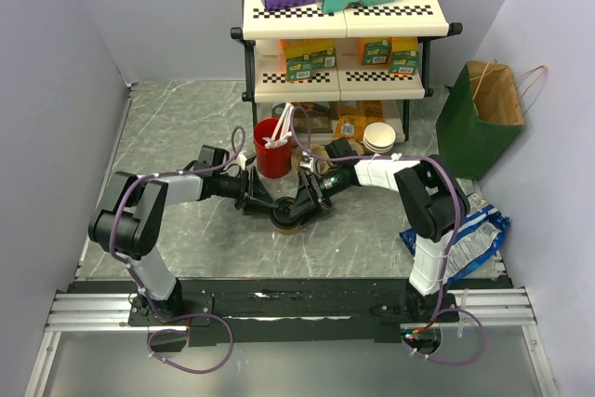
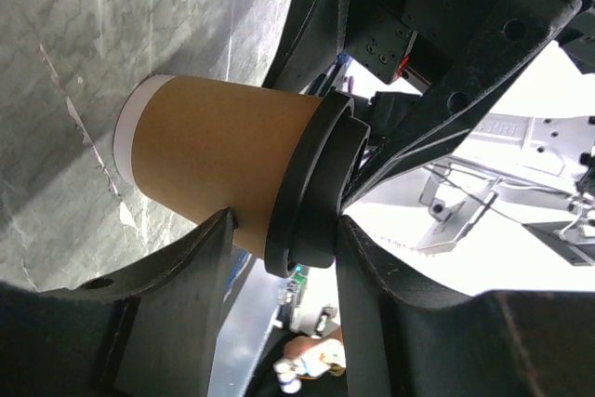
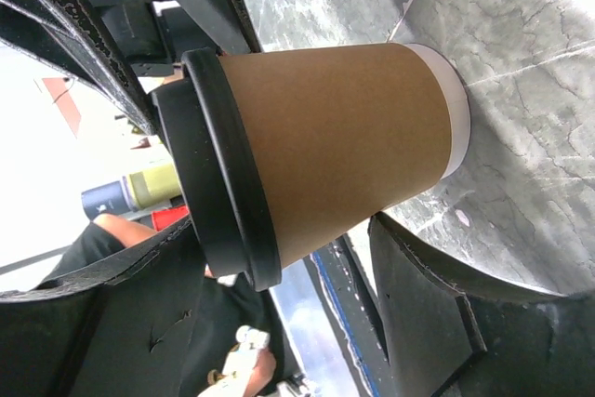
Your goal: Pack the takeout coffee
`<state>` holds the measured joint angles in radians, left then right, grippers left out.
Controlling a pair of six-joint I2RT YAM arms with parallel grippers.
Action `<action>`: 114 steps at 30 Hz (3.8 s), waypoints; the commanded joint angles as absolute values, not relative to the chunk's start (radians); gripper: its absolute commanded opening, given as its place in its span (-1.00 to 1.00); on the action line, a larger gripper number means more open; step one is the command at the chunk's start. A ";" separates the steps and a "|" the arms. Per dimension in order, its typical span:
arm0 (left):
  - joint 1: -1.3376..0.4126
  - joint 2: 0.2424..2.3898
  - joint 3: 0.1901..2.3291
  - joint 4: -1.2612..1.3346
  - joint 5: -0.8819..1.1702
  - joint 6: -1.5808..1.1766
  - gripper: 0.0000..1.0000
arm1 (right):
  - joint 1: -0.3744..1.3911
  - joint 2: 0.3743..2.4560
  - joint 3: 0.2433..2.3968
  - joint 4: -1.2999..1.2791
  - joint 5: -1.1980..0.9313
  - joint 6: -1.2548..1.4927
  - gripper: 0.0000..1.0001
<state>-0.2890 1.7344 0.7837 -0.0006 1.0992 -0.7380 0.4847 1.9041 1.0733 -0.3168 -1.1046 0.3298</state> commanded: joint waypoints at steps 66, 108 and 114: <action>-0.314 1.769 0.693 -0.022 0.694 -0.488 0.12 | 0.411 1.971 1.111 -0.267 -0.894 0.314 0.54; -0.163 1.404 0.644 -0.046 1.019 -0.472 0.29 | 0.586 1.939 1.078 0.104 -1.189 0.508 0.76; -0.123 1.351 0.604 -0.064 1.106 -0.459 0.30 | 0.580 1.887 1.071 0.058 -1.180 0.459 0.76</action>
